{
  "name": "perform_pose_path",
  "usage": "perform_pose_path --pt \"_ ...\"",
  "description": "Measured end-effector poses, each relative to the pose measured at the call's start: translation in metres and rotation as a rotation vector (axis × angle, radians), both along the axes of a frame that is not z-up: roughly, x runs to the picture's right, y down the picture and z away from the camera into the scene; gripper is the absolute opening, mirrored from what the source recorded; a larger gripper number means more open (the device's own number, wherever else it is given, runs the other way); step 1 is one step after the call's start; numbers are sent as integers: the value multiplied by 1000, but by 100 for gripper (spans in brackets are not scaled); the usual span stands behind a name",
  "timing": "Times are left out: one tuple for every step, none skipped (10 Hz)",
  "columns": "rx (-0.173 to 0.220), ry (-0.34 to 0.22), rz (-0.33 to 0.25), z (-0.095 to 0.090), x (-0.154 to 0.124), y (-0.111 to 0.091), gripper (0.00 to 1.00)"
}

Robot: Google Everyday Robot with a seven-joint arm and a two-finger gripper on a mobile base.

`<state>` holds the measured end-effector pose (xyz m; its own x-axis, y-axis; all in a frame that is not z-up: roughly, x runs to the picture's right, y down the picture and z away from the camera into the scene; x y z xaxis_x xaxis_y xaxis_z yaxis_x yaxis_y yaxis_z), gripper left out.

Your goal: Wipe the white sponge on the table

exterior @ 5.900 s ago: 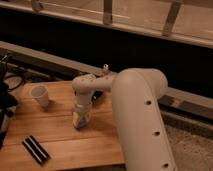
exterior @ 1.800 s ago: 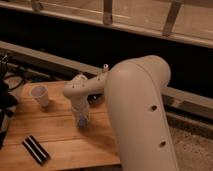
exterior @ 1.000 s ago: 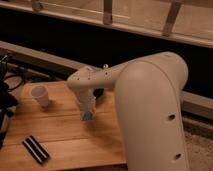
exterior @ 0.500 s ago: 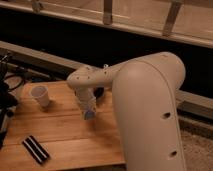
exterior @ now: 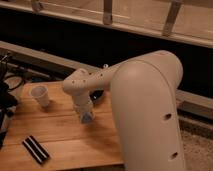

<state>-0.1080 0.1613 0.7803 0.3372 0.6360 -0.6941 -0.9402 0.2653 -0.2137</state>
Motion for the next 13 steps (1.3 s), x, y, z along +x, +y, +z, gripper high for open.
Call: perform_pose_path --pt "-3 -2 -9 2 0 -2 55" --pt "-5 0 -14 6 3 -6 59" --pt "-7 3 -16 7 5 -7 59" --pt "-10 4 -21 7 4 -6 61" --pt "-13 8 -27 3 1 0 65" --pt "-16 6 -35 -1 -4 4 61" --pt "-17 5 -40 -1 -6 5 55" --pt "-22 7 -49 -2 -7 7 40" --pt "-24 7 -52 -2 -7 7 35" --pt "-24 7 -50 -2 -8 7 32" --pt "-27 11 -49 -1 -7 6 33" --pt "-33 20 -56 0 -5 6 31" --pt "-39 24 -64 -1 -7 8 24"
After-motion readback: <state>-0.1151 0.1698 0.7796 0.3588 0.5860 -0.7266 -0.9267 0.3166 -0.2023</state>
